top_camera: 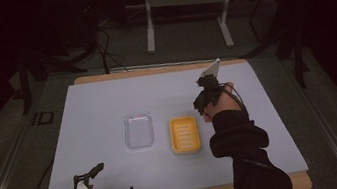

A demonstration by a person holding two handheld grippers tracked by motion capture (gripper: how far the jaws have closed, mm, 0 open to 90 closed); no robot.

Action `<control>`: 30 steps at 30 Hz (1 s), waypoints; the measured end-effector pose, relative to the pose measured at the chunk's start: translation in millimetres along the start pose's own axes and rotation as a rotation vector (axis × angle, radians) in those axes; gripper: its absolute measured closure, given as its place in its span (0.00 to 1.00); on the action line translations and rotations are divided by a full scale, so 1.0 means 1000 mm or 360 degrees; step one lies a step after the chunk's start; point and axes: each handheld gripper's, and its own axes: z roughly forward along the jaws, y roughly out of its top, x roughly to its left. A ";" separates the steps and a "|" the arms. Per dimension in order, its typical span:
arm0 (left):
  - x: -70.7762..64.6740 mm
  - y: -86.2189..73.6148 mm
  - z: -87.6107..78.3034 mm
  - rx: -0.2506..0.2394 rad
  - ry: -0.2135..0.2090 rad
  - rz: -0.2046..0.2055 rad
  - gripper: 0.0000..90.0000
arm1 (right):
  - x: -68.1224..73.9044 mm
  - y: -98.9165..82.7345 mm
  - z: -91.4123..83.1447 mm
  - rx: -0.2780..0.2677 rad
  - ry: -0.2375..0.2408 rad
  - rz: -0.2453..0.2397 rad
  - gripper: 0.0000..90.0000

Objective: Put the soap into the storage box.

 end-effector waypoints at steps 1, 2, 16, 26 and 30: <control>0.000 0.000 0.000 0.0001 0.0000 0.0002 0.00 | 0.003 0.000 -0.002 -0.0008 0.0009 -0.0013 0.41; 0.000 0.000 0.000 -0.0001 0.0000 0.0002 0.00 | 0.006 -0.001 -0.003 -0.0017 0.0020 -0.0017 0.41; -0.001 0.001 -0.001 -0.0005 -0.0003 0.0012 0.00 | 0.053 -0.016 0.023 0.0024 0.0113 -0.0077 0.41; -0.001 0.001 -0.001 -0.0002 -0.0008 0.0018 0.00 | 0.067 -0.030 0.058 0.0095 0.0177 -0.0048 0.41; -0.002 0.001 -0.001 -0.0004 -0.0009 0.0017 0.00 | 0.071 -0.033 0.067 0.0122 0.0212 -0.0046 0.41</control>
